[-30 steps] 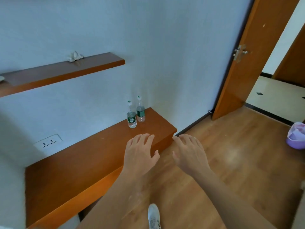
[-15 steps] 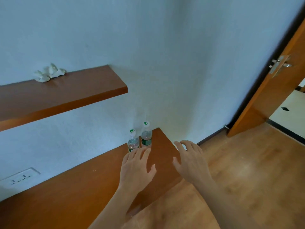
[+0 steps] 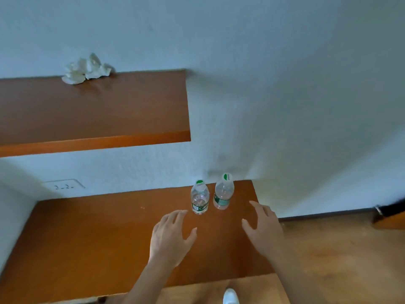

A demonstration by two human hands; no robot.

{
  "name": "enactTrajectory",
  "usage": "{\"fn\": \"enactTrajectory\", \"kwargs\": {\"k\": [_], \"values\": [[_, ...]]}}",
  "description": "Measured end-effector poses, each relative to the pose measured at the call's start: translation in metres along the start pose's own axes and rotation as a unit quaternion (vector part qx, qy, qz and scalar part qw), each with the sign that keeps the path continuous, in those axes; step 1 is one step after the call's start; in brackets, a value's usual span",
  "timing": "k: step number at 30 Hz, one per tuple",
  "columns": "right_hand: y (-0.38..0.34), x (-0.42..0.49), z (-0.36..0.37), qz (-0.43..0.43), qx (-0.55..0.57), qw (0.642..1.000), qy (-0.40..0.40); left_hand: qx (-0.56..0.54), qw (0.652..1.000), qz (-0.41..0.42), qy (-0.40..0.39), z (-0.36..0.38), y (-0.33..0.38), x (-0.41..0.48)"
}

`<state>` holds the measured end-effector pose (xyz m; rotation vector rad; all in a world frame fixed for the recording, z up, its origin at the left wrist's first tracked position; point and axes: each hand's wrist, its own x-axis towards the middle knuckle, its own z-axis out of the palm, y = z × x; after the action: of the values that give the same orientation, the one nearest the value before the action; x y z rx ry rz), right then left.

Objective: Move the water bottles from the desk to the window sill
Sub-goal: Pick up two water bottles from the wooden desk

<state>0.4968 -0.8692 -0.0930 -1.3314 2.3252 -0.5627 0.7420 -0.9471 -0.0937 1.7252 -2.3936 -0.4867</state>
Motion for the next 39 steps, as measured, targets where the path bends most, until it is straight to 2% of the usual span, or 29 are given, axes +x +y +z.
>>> {"fn": "enactTrajectory", "kwargs": {"k": [4, 8, 13, 16, 20, 27, 33, 39], "values": [[0.014, 0.034, 0.009, 0.001, 0.108, 0.993, -0.057, -0.102, 0.989, -0.108, -0.015, 0.018, 0.004, 0.011], [0.022, 0.062, 0.023, 0.001, 0.172, 0.981, -0.095, -0.188, 0.972, -0.138, -0.015, 0.040, 0.009, 0.029], [0.021, 0.104, 0.051, -0.009, 0.217, 0.966, -0.143, -0.303, 0.932, -0.198, 0.018, 0.066, 0.020, 0.064], [0.019, 0.120, 0.068, -0.010, 0.270, 0.948, -0.168, -0.338, 0.922, -0.188, 0.015, 0.075, 0.024, 0.081], [0.013, 0.132, 0.083, -0.050, 0.287, 0.941, -0.170, -0.379, 0.910, -0.166, 0.001, 0.078, 0.025, 0.095], [0.005, 0.128, 0.086, -0.065, 0.284, 0.945, -0.147, -0.352, 0.918, -0.184, 0.022, 0.082, 0.023, 0.102], [-0.004, 0.119, 0.059, -0.044, 0.309, 0.944, -0.104, -0.378, 0.914, -0.146, 0.038, 0.066, 0.032, 0.082], [-0.023, 0.102, 0.012, -0.071, 0.330, 0.939, -0.061, -0.427, 0.896, -0.103, 0.068, 0.020, 0.067, 0.067]]}}
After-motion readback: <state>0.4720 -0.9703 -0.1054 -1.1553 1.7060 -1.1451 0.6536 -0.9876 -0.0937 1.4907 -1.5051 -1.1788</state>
